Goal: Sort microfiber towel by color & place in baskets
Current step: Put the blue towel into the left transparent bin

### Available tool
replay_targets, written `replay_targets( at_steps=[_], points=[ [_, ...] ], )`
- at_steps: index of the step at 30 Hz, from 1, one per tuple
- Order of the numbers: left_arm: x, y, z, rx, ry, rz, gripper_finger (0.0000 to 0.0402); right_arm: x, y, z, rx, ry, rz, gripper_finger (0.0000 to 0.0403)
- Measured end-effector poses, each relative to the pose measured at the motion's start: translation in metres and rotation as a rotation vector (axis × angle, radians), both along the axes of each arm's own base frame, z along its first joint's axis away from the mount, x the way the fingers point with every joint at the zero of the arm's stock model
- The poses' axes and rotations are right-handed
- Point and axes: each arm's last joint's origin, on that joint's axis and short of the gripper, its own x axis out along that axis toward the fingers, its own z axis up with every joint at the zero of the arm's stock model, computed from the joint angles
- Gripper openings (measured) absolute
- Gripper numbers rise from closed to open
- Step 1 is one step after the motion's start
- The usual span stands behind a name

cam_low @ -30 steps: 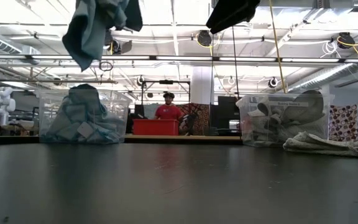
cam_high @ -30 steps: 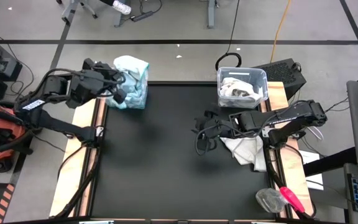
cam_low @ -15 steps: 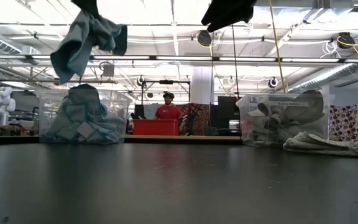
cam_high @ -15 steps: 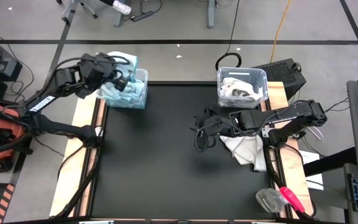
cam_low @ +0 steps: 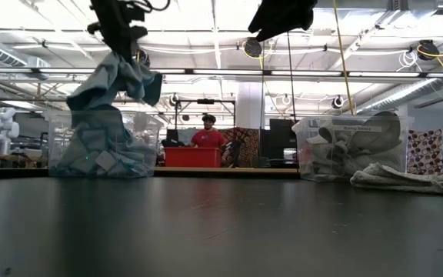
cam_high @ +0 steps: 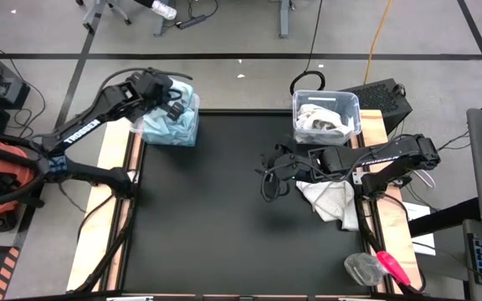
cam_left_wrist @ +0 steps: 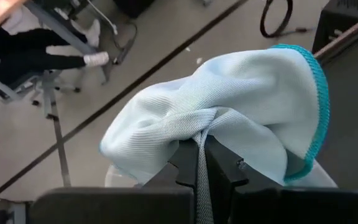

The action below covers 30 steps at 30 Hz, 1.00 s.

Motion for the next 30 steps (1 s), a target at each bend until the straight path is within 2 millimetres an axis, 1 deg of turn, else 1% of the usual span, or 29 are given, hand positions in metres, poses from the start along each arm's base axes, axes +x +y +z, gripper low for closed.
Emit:
replay_targets(
  at_steps=[8,16,19,24,30],
  points=[
    [0.001,0.026,-0.037,-0.101,0.018,0.005,0.0013,0.0,0.0,0.0,0.001,0.003,-0.001,0.0226],
    [-0.008,0.038,-0.084,-0.268,0.066,0.009,0.0013,-0.002,0.0,-0.002,-0.002,0.029,-0.002,0.0226],
    [-0.013,0.042,-0.099,-0.32,0.08,0.025,0.0013,-0.002,-0.001,-0.002,0.004,0.028,-0.009,0.0226],
    [-0.02,0.048,-0.115,-0.38,0.078,0.043,0.0013,-0.002,-0.003,-0.003,0.011,0.033,-0.022,0.0226],
    [-0.023,0.056,-0.121,-0.434,0.057,0.037,0.0013,-0.002,-0.003,-0.003,0.012,0.032,-0.023,0.0226]
  ],
)
